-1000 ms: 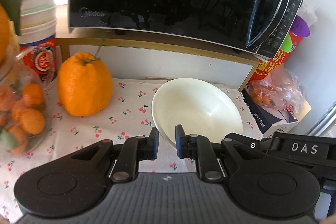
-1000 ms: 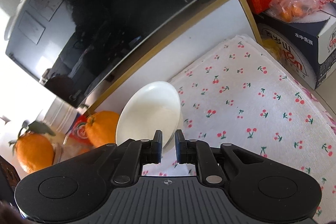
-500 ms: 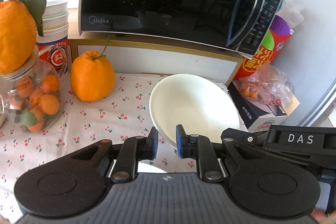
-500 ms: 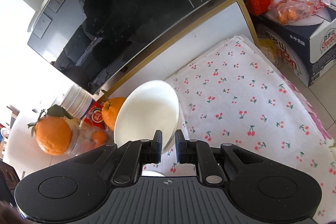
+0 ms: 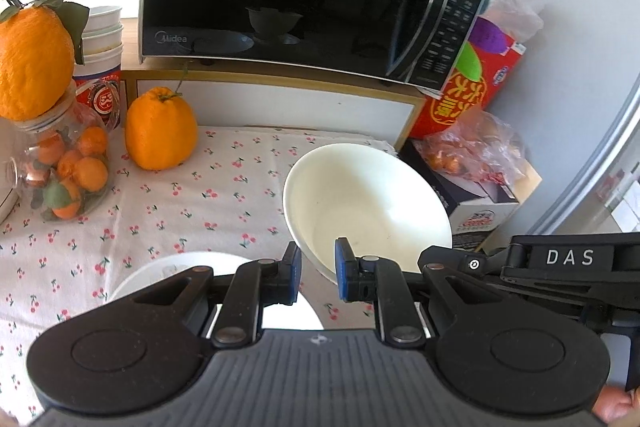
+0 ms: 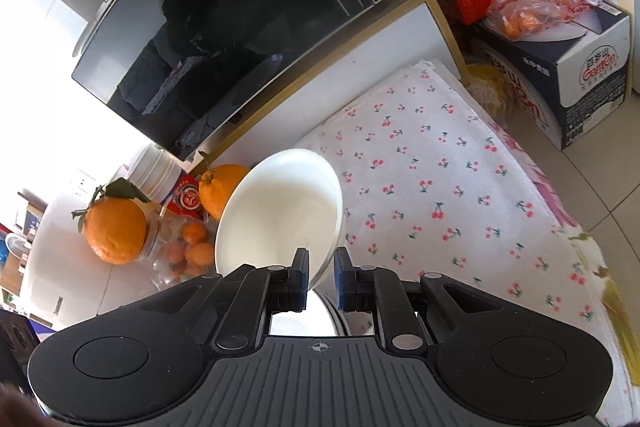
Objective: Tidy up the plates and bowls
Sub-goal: 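Lift the small cream bowl with both grippers over the nested bowls, then lower the cream bowl into the nested bowls and open both grippers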
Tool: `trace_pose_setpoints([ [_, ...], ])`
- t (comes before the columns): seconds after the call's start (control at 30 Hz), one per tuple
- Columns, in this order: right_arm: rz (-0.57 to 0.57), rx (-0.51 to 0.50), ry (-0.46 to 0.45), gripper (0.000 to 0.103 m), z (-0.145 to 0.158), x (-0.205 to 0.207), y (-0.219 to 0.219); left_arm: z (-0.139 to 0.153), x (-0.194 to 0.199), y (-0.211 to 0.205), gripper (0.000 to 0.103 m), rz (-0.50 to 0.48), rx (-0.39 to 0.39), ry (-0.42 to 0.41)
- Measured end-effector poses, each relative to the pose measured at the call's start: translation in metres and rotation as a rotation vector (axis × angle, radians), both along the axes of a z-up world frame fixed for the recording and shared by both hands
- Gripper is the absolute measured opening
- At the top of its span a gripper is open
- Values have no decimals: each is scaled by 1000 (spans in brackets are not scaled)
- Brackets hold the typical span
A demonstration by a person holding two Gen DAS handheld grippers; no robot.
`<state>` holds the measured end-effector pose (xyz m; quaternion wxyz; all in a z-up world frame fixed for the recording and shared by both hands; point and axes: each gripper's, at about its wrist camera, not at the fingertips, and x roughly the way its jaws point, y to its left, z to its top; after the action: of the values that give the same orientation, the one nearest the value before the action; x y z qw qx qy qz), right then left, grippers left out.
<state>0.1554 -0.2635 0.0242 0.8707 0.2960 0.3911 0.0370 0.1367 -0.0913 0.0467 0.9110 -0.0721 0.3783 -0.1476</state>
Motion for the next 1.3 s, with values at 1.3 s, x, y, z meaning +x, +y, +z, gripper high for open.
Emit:
trace_pose_setpoints([
  [1.3,50,-80,181,16,-32,-82,-34,-41,-77,-27,21,-138,-1,169],
])
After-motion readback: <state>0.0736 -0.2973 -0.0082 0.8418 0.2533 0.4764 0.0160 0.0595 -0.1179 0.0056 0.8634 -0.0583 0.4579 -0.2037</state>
